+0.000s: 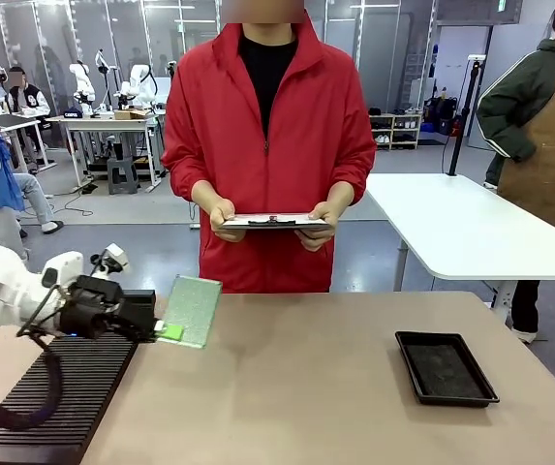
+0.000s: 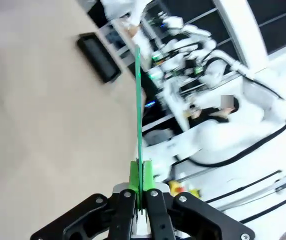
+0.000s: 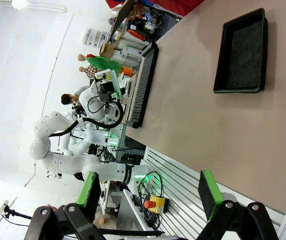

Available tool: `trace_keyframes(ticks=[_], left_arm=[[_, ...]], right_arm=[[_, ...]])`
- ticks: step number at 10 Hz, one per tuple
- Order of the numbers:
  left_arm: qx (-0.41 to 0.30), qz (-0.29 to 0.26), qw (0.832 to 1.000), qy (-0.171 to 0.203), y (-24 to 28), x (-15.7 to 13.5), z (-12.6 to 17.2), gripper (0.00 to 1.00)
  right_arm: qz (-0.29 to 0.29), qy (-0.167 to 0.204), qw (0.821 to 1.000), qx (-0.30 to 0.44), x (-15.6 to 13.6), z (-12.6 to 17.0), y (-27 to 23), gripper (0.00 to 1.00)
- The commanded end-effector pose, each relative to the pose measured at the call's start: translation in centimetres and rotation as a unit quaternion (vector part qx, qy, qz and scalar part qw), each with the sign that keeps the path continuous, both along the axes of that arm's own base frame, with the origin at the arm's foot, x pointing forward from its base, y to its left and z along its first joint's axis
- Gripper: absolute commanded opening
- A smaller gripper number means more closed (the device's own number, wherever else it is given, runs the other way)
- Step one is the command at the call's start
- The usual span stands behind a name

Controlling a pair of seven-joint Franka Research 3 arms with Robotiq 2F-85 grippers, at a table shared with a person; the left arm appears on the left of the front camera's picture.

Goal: Inspect the PCB.
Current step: Pick up the Blank PCB and present it to the human.

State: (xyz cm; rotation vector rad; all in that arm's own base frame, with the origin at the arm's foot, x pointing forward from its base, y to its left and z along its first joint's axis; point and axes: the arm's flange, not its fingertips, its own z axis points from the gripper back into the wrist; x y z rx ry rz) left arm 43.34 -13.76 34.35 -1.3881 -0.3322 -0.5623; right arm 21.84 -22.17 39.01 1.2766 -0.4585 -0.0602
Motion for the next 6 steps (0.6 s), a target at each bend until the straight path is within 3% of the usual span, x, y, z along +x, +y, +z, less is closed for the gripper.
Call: trace_keyframes(ticks=[1, 2, 4, 6], left_arm=[[-0.049, 0.023, 0.995, 0.08, -2.0, 1.3, -0.4, 0.03], [-0.065, 0.048, 0.991, 0.105, -1.4, 2.3, -0.3, 0.03], [-0.105, 0.036, 0.97, 0.214, 0.7, 4.4, -0.2, 0.03], [-0.08, -0.001, 0.95, 0.303, 2.3, 6.2, -0.4, 0.03]], right_arm=[[-0.002, -0.01, 1.0, 0.003, 0.0, 0.1, -0.1, 1.0], [-0.002, -0.01, 1.0, 0.003, 0.0, 0.1, -0.1, 1.0], [-0.002, -0.01, 1.0, 0.003, 0.0, 0.1, -0.1, 1.0], [-0.002, -0.01, 1.0, 0.003, 0.0, 0.1, -0.1, 1.0]])
